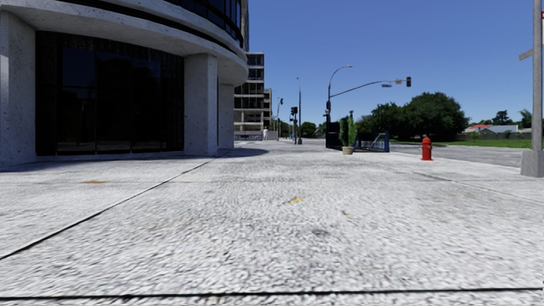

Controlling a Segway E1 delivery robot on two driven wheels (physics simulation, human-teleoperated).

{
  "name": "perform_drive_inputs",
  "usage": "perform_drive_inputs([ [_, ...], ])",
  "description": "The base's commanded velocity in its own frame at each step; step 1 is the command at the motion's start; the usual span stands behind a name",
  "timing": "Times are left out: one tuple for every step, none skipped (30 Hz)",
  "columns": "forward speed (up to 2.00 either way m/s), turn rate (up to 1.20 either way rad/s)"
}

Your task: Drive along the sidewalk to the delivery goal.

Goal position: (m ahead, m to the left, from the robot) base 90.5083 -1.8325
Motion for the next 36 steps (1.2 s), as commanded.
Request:
perform_drive_inputs([
  [2.0,0.0],
  [2.0,0.0],
  [2.0,0.0],
  [2.0,0.0],
  [2.0,0.0],
  [2.0,0.0],
  [2.0,0.0],
  [2.0,0.0],
  [2.0,0.0],
  [2.0,0.0],
  [2.0,0.0],
  [2.0,0.0],
  [2.0,0.0],
  [2.0,0.0],
  [2.0,0.0],
  [2.0,0.0],
  [2.0,0.0],
  [2.0,0.0],
  [2.0,0.0],
  [2.0,0.0],
  [2.0,0.0],
  [2.0,0.0],
  [2.0,0.0],
  [2.0,0.0],
  [2.0,0.0],
  [2.0,0.0],
  [2.0,0.0],
  [2.0,0.0],
  [2.0,0.0],
  [2.0,0.0],
  [2.0,0.0],
  [2.0,0.0],
  [2.0,0.0],
  [2.0,0.0],
  [2.0,0.0],
  [2.0,0.0],
])
